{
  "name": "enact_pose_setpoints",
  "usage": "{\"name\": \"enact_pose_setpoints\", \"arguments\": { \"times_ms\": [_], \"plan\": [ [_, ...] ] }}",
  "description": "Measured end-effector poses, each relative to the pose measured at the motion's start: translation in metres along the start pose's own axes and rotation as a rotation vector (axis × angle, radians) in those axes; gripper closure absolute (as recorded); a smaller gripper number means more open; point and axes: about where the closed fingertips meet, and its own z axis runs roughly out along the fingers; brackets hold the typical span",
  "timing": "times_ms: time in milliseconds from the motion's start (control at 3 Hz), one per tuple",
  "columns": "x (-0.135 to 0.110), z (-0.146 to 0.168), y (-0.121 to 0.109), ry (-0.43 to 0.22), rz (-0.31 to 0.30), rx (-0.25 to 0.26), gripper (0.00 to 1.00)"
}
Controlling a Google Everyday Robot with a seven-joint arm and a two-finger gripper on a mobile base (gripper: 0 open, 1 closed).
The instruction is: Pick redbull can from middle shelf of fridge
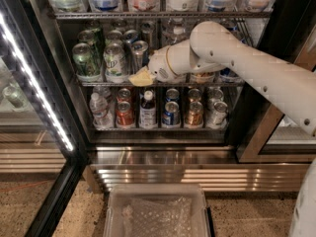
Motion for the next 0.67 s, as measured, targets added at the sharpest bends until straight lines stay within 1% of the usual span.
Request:
{"name": "enact_pose_setpoints", "arguments": {
  "times_ms": [333,667],
  "plan": [
    [0.0,0.0,0.0,0.0,0.0,0.0,0.88],
    [0.0,0.0001,0.0,0.0,0.0,0.0,1.0]
  ]
}}
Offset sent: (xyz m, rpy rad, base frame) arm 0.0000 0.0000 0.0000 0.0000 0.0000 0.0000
